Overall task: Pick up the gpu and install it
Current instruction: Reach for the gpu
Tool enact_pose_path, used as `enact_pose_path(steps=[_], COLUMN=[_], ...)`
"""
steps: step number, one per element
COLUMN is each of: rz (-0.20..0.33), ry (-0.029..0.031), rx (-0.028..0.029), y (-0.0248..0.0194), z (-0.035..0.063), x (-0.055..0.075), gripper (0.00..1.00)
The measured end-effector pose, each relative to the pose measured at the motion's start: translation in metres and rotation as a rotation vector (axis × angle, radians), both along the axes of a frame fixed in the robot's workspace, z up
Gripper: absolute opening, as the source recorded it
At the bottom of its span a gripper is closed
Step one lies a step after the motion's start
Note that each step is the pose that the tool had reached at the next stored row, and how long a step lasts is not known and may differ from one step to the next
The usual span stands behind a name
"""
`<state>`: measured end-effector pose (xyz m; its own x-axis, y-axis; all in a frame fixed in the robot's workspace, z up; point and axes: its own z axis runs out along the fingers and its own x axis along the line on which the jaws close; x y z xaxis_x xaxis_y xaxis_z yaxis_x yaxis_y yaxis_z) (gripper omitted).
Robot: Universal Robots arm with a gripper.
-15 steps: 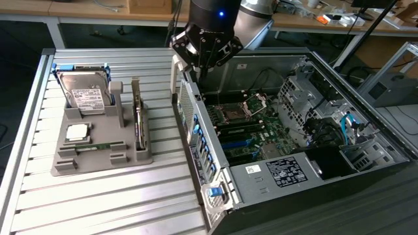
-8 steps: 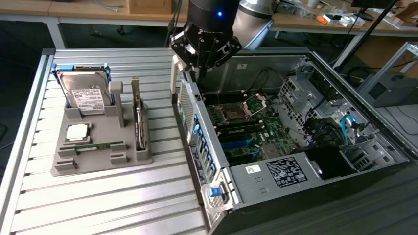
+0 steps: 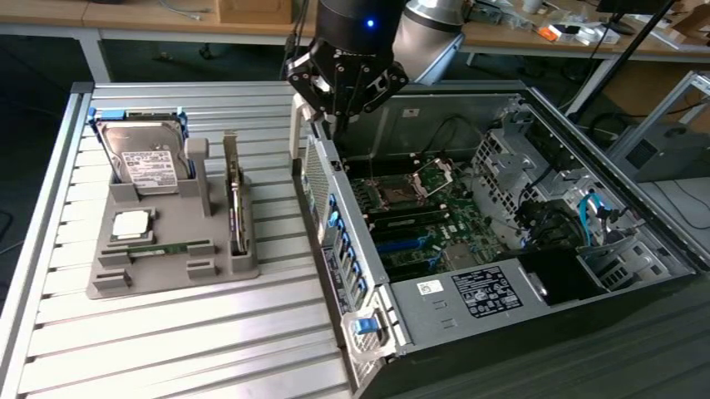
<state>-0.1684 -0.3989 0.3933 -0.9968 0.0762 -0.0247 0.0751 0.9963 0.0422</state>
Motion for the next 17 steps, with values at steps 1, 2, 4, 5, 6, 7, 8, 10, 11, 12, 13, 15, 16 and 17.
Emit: enact_pose_path(steps=[1,2,4,5,6,7,8,10,11,12,13,15,16,17], rz=[0.0,0.0,0.0,0.0,0.0,0.0,0.0,0.0,0.0,0.0,0.0,0.0,0.0,0.0], ry=[0.0001,0.0,0.0,0.0,0.0,0.0,0.0001,0.0001,0.0,0.0,0.0,0.0,0.0,0.0], rx=[-0.0001,-0.0001,0.0,-0.0001,-0.0001,0.0,-0.0001,-0.0002,-0.0001,0.0,-0.0001,-0.0001,-0.0001,-0.0001], y=[0.0,0.0,0.0,0.0,0.0,0.0,0.0,0.0,0.0,0.0,0.0,0.0,0.0,0.0], z=[0.0001,0.0,0.0,0.0,0.0,0.0,0.0,0.0001,0.0,0.0,0.0,0.0,0.0,0.0], x=[-0.0007,-0.0012,-0.002,-0.0024,-0.0029,-0.0033,-0.0037,-0.0045,-0.0051,-0.0056,-0.006,-0.0071,-0.0077,-0.0083], gripper=[0.11,0.11,0.11,0.11,0.11,0.11,0.11,0.11,0.11,0.11,0.11,0.11,0.11,0.11])
